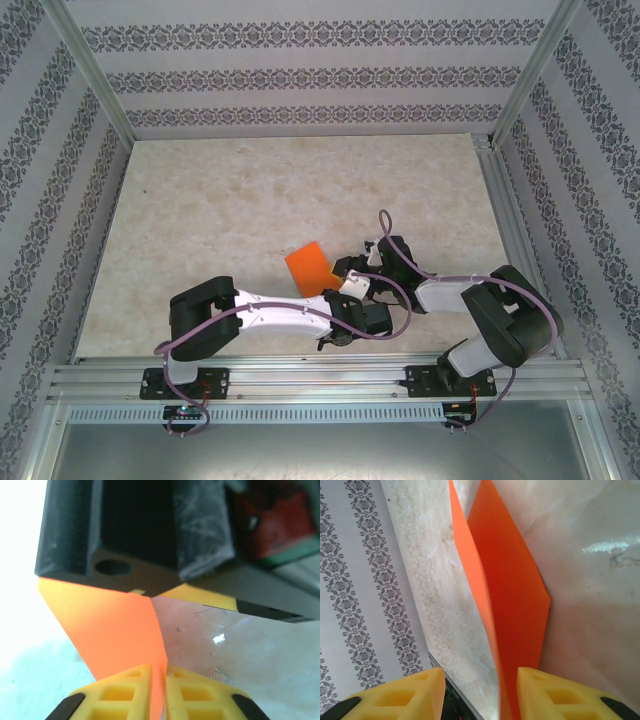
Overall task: Fold a paper plane with a square sheet of paper (pick it up from the middle)
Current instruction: Third fold the triangle at the center of the table.
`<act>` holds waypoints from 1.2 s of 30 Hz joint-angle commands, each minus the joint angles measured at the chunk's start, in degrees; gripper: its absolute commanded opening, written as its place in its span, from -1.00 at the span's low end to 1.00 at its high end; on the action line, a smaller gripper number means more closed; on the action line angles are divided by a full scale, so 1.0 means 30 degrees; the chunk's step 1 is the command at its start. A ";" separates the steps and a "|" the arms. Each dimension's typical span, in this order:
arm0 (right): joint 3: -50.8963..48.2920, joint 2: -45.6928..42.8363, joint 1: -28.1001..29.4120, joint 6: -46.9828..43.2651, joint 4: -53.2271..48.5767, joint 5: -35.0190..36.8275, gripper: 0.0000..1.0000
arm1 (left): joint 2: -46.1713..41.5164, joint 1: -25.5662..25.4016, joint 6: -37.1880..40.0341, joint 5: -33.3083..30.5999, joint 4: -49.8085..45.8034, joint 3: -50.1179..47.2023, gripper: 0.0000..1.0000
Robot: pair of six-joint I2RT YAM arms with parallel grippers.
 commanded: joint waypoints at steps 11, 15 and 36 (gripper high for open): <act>0.1257 -0.2342 -0.0689 -0.2776 -0.4700 0.1147 -0.10 | -0.5738 0.2290 -0.0054 0.4037 0.7176 -0.6543 -1.00; 0.1568 -0.3263 -0.0689 -0.3859 -0.6777 0.1725 -0.09 | -0.7605 0.3946 0.0281 0.7413 1.1002 -0.9202 -1.00; 0.3080 -0.1931 0.2848 -0.4433 -0.7387 0.1799 -0.18 | -0.8971 0.9397 0.1034 1.4420 1.5988 -1.3116 -1.00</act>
